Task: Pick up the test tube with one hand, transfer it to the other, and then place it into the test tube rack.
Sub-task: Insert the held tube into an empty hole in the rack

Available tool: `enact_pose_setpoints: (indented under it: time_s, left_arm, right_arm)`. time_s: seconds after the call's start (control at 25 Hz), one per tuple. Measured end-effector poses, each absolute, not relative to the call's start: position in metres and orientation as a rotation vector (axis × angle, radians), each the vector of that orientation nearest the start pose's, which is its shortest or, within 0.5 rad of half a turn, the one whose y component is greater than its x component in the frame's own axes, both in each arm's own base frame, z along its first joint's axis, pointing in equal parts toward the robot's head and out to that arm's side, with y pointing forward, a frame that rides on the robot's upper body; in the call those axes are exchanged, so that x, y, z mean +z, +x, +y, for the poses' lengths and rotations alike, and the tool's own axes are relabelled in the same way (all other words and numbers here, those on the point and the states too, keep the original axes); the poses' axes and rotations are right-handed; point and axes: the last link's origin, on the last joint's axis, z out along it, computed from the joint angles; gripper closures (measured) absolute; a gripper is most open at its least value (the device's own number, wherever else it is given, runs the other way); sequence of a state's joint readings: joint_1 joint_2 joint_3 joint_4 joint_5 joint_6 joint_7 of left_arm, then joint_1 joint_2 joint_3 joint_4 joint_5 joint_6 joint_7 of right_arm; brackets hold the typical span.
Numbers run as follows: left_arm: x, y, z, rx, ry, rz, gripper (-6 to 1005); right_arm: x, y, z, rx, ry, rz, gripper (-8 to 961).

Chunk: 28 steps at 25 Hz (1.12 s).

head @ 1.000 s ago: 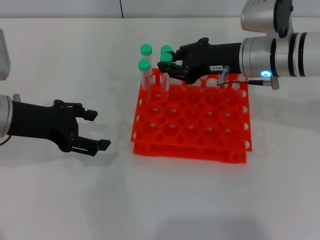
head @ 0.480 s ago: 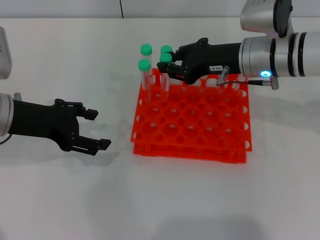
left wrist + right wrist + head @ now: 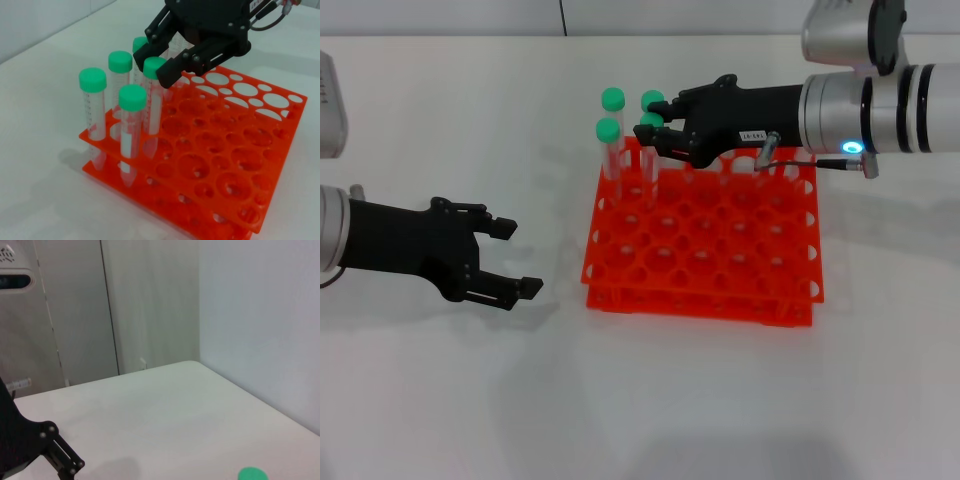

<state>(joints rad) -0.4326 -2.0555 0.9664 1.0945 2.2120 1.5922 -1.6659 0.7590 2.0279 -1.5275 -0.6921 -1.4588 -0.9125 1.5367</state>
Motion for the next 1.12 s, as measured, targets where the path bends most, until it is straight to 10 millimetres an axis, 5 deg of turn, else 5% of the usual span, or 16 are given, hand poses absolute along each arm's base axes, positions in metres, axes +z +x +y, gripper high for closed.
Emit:
enact_pose_setpoints:
  time_s: [0.32,0.56,0.68,1.12]
  left_arm:
    - [0.030,-0.260,0.324,-0.091,-2.870,-0.538,123]
    - [0.030,-0.260,0.324,-0.090,-2.870,-0.538,124]
    - [0.031,-0.260,0.324,-0.093,-2.869,-0.538,124]
    - [0.033,-0.255,0.327,-0.170,-2.846,-0.524,123]
  right_arm:
    - [-0.061,0.135,0.411,0.552,-2.717,0.348,595]
    - [-0.054,0.136,0.408,0.589,-2.697,0.331,424]
    - [-0.045,0.138,0.403,0.615,-2.677,0.308,289]
    - [0.006,0.167,0.384,0.783,-2.635,0.361,134]
